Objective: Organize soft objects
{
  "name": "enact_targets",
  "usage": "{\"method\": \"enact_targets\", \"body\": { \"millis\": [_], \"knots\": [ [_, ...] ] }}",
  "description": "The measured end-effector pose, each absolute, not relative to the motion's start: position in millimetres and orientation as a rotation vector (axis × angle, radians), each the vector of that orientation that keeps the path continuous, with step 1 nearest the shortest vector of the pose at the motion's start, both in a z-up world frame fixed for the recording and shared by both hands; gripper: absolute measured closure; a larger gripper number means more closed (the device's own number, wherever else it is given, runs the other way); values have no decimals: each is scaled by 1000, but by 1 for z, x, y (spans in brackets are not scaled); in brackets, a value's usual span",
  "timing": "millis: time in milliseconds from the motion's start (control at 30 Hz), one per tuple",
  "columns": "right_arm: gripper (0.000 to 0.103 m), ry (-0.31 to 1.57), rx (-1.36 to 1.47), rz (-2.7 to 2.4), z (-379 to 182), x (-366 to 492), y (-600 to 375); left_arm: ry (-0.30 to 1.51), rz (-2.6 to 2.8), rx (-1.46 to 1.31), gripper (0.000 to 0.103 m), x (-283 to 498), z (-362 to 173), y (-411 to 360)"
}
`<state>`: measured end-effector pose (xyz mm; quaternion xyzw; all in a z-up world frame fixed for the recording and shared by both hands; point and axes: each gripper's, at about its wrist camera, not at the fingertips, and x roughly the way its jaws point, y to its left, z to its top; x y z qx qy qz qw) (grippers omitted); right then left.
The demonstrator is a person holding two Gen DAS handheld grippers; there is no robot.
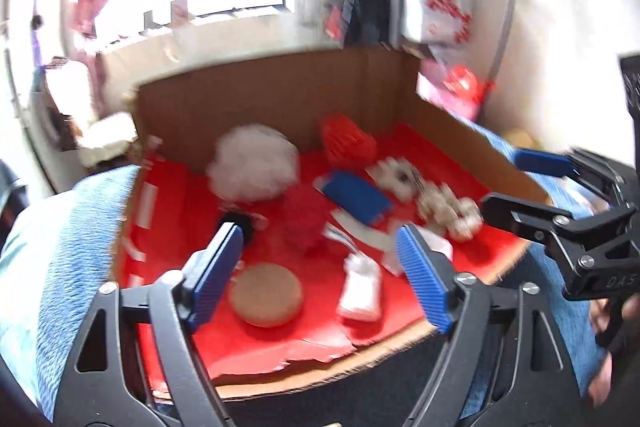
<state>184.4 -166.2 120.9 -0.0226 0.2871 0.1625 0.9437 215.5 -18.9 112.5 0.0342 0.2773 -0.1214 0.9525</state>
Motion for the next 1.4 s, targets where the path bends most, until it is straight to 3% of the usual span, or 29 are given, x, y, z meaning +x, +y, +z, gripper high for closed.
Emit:
{"method": "enact_targets", "body": {
  "millis": [67, 133, 367, 1400],
  "knots": [
    [0, 527, -30, 248, 122, 182, -168, 509, -181, 45, 12, 210, 115, -13],
    [0, 478, -17, 192, 123, 180, -170, 468, -123, 31, 7, 208, 113, -9],
    [0, 421, -15, 96, 106, 194, -170, 438, -45, -22, 7, 218, 98, 6],
    [0, 535, -94, 93, 78, 204, -157, 564, -47, -7, 7, 225, 75, 4]
  ]
}}
